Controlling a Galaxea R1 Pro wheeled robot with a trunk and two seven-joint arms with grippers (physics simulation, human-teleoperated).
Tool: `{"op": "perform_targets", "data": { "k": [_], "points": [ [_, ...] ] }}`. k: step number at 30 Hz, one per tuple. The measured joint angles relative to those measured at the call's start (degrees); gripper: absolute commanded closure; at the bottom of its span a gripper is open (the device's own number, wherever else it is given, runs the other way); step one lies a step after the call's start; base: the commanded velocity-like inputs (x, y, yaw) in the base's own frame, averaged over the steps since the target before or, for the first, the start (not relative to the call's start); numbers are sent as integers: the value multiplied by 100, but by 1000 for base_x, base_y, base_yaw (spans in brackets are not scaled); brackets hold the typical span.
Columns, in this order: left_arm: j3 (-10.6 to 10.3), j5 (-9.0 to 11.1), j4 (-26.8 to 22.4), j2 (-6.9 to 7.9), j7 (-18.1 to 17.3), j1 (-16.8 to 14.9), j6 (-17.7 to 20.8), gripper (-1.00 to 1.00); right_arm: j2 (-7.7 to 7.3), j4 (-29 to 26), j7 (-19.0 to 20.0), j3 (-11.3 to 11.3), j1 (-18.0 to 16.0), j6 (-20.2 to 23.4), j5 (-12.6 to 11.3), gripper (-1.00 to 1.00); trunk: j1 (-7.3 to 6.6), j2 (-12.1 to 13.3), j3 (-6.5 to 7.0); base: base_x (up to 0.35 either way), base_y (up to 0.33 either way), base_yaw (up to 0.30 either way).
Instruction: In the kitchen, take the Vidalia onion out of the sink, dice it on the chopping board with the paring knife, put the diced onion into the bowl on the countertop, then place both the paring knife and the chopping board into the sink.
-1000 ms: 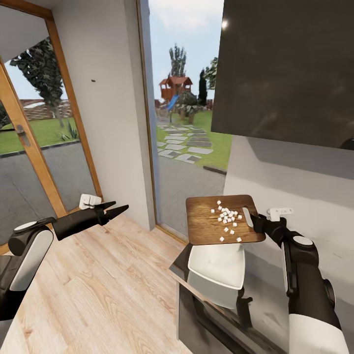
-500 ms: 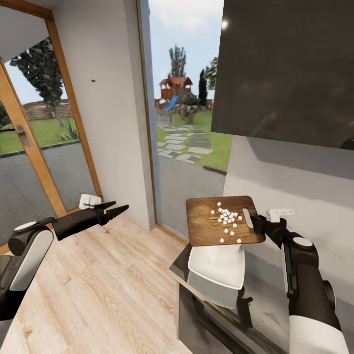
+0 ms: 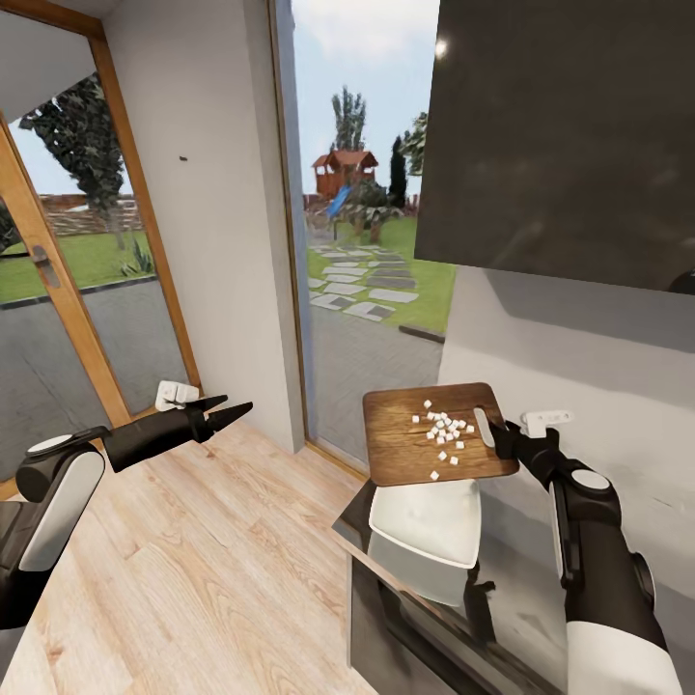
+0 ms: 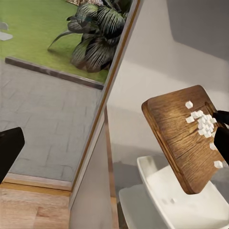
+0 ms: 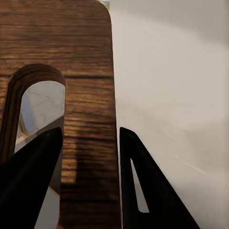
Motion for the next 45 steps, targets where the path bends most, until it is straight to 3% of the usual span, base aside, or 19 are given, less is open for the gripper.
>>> {"op": "perform_targets", "data": {
  "k": [45],
  "points": [
    [0,0,1,3,0,0,0,-100,0,157,-9,1,79,-541,5,100,0,0,0,0,0,0]
  ]
}}
